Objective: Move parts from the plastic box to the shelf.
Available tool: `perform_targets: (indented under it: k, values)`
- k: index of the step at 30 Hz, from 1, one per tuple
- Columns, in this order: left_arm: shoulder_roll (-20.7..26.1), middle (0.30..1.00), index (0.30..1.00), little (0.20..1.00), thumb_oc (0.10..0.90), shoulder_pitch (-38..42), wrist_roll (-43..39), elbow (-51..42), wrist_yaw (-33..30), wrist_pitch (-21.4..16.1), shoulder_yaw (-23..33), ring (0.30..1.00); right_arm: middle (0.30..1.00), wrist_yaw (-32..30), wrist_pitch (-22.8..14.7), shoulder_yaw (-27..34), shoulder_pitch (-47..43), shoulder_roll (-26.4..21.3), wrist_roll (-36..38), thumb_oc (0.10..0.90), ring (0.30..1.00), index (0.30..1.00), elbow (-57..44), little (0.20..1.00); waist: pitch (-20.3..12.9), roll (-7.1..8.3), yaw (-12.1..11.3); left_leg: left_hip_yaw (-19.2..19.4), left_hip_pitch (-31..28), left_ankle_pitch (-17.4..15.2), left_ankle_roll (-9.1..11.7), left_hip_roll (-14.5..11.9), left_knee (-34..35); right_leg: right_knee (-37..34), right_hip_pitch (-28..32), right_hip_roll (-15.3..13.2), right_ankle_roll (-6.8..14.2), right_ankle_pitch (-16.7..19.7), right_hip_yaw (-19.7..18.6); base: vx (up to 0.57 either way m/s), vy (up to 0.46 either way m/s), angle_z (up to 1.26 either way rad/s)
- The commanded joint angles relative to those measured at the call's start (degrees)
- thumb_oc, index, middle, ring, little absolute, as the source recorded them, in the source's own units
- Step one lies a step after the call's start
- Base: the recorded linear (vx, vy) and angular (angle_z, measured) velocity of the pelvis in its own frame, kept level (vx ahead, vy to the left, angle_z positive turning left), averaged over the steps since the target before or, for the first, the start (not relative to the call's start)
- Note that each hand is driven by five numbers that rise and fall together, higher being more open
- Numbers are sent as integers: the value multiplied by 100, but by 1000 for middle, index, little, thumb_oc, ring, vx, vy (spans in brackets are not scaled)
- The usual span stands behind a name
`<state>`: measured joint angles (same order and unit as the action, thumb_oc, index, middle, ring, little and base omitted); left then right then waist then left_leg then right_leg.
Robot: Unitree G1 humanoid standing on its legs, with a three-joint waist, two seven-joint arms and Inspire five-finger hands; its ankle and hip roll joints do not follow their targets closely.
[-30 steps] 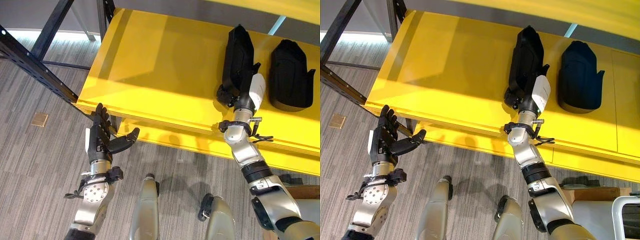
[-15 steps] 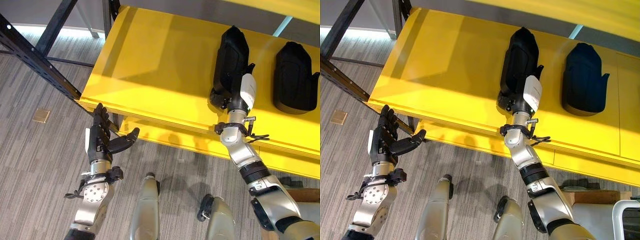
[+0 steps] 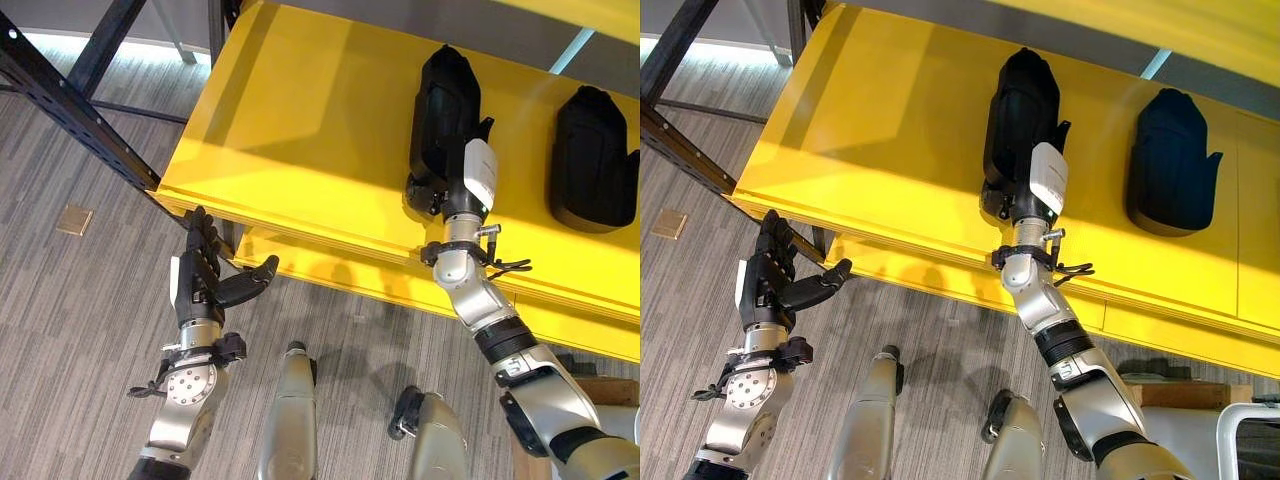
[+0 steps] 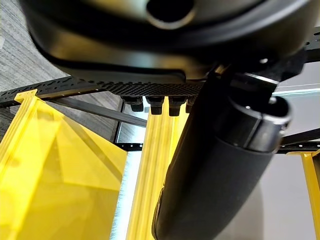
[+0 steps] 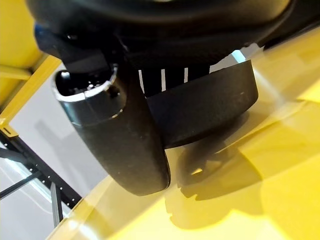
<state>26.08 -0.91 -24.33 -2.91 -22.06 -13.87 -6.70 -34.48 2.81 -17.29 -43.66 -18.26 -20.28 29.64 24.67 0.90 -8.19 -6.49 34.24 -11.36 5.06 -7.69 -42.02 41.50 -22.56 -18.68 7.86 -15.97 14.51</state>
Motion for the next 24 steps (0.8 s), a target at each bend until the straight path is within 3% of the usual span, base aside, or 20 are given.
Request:
perform_targets:
  k: [1, 17, 18, 19, 21, 24]
  values:
    - [309, 1000, 1000, 1000, 900, 173, 213, -755, -13, -732, 199, 1000, 300, -303, -484, 159, -973, -181, -302, 400, 300, 300, -123, 300, -411, -63, -58, 89, -267, -261, -205, -363, -16, 52, 128, 127, -180, 317, -279, 0, 0, 0]
    - [326, 1000, 1000, 1000, 900, 196, 200, -768, -6, -725, 169, 1000, 300, -441, -384, 249, -1201, -366, -28, 400, 300, 300, 441, 300, -413, -102, -10, 106, -277, -255, -195, -376, 7, 51, 89, 139, -187, 322, -314, 0, 0, 0]
    - [325, 1000, 1000, 1000, 900, 192, 202, -770, -7, -723, 178, 1000, 355, -425, -391, 241, -1208, -367, -21, 439, 355, 355, 434, 355, -414, -100, -11, 106, -274, -256, -196, -378, 6, 51, 84, 143, -187, 323, -318, 0, 0, 0]
    - [324, 1000, 1000, 1000, 900, 187, 203, -769, -7, -723, 181, 1000, 355, -400, -403, 233, -1215, -364, -1, 439, 355, 355, 428, 355, -411, -99, -10, 103, -270, -252, -195, -378, -3, 60, 78, 146, -190, 326, -323, 0, 0, 0]
    - [311, 1000, 1000, 1000, 900, 195, 198, -730, -10, -723, 186, 1000, 1000, -313, -417, 210, -1208, -347, 57, 900, 1000, 1000, 419, 1000, -417, -91, 4, 105, -252, -214, -201, -375, 15, 50, 50, 148, -198, 356, -318, 0, 0, 0]
    - [309, 1000, 1000, 1000, 900, 198, 205, -710, -10, -709, 198, 1000, 1000, -119, -478, 143, -1183, -295, 218, 900, 1000, 1000, 336, 1000, -390, -80, 10, 121, -268, -256, -199, -390, -29, 87, 58, 147, -197, 329, -339, 0, 0, 0]
